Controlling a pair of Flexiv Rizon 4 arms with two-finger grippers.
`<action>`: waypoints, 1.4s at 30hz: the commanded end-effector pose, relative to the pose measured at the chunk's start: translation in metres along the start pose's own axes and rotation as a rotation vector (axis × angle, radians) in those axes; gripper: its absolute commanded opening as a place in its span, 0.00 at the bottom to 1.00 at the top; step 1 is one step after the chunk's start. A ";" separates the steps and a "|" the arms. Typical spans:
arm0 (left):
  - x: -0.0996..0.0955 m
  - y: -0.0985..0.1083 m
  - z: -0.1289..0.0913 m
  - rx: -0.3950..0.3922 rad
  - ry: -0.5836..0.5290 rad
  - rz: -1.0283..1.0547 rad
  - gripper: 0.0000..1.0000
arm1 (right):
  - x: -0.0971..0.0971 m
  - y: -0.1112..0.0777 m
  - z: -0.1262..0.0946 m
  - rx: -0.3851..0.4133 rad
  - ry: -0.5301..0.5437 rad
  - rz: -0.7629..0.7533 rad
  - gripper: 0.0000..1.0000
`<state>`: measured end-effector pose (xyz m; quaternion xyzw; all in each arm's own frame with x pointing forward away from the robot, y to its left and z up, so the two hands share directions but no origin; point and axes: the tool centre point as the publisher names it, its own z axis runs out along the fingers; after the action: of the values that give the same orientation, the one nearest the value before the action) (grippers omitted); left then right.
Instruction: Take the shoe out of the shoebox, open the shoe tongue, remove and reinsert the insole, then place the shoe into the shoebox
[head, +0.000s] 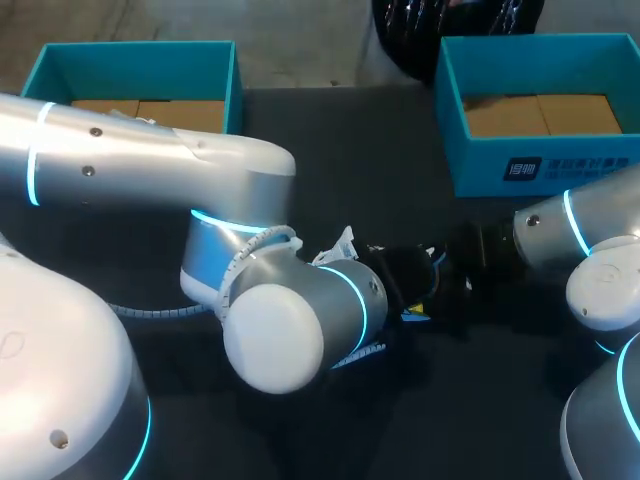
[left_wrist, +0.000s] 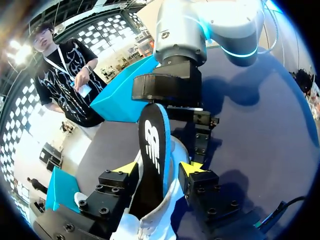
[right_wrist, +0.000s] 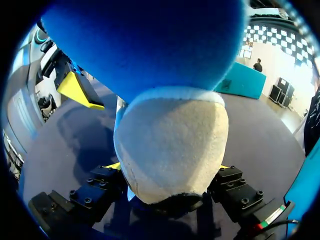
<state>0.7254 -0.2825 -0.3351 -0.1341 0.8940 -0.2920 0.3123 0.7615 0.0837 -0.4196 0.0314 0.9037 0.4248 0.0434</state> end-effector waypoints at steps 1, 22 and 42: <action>0.007 0.000 0.007 -0.007 -0.014 -0.003 0.50 | 0.000 0.001 0.000 0.003 0.000 0.001 0.00; -0.003 0.001 0.006 0.000 -0.026 -0.028 0.50 | 0.000 0.001 0.000 0.003 0.000 0.001 0.00; -0.003 0.002 0.014 0.008 -0.041 -0.005 0.48 | 0.000 0.001 0.000 0.003 0.000 0.001 0.00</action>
<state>0.7373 -0.2850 -0.3408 -0.1411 0.8869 -0.2921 0.3289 0.7615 0.0836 -0.4197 0.0314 0.9037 0.4248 0.0433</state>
